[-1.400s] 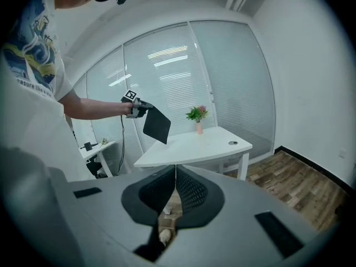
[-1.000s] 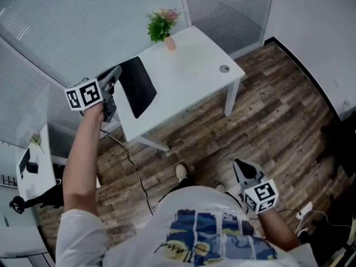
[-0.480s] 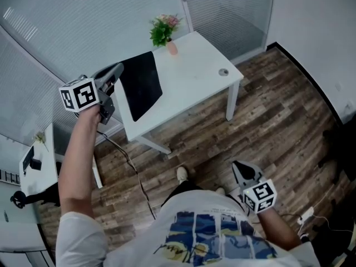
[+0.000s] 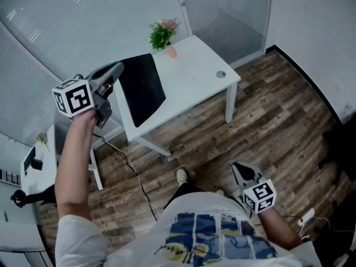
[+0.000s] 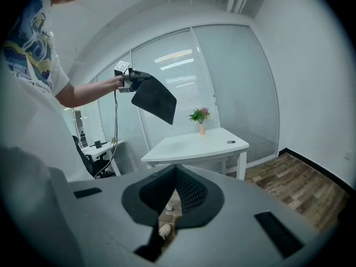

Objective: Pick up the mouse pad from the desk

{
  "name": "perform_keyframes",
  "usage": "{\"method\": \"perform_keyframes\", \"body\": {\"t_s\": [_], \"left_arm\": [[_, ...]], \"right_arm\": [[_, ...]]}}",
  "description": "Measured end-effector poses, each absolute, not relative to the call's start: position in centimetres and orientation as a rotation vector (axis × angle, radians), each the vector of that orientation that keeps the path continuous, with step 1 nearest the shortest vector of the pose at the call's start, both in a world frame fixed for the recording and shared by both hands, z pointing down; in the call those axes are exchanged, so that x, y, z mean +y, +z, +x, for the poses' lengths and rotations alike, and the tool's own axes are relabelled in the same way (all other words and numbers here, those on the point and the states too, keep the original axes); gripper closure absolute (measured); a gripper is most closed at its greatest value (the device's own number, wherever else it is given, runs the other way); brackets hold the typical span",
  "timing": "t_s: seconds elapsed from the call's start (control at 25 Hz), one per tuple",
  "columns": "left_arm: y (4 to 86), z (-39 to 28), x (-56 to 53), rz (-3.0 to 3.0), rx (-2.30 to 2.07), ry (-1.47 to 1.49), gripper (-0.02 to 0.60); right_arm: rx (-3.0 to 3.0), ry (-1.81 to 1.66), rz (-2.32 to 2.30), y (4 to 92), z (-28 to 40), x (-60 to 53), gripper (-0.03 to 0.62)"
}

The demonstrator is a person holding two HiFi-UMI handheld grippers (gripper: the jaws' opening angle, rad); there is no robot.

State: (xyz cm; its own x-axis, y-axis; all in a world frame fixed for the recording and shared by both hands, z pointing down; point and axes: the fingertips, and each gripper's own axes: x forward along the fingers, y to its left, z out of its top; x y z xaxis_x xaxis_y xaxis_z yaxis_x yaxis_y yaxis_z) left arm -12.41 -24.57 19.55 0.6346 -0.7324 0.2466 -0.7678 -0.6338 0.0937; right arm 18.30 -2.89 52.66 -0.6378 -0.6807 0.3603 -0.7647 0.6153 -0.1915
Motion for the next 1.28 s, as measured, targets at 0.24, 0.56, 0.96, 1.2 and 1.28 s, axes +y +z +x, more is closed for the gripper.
{"method": "perform_keyframes", "body": {"t_s": [0.24, 0.56, 0.96, 1.2, 1.28], "left_arm": [[18.1, -10.7, -22.8, 2.705, -1.201, 0.289, 0.571], [16.8, -9.2, -21.2, 2.734, -1.167, 0.299, 0.571], [15.8, -7.5, -20.5, 2.769, -1.129, 0.329, 0.571], [15.7, -6.8, -20.1, 2.778, -1.106, 0.337, 0.571], [15.6, -6.7, -20.0, 2.781, -1.103, 0.337, 0.571]], "right_arm": [[-2.598, 0.474, 1.174, 52.2, 18.7, -2.4, 0.592], [-2.606, 0.468, 1.168, 51.8, 18.9, -1.9, 0.592], [-2.608, 0.477, 1.178, 51.6, 19.4, -2.0, 0.594], [-2.61, 0.475, 1.176, 51.5, 19.5, -1.9, 0.594], [-2.605, 0.476, 1.174, 51.3, 19.5, -1.9, 0.594]]}}
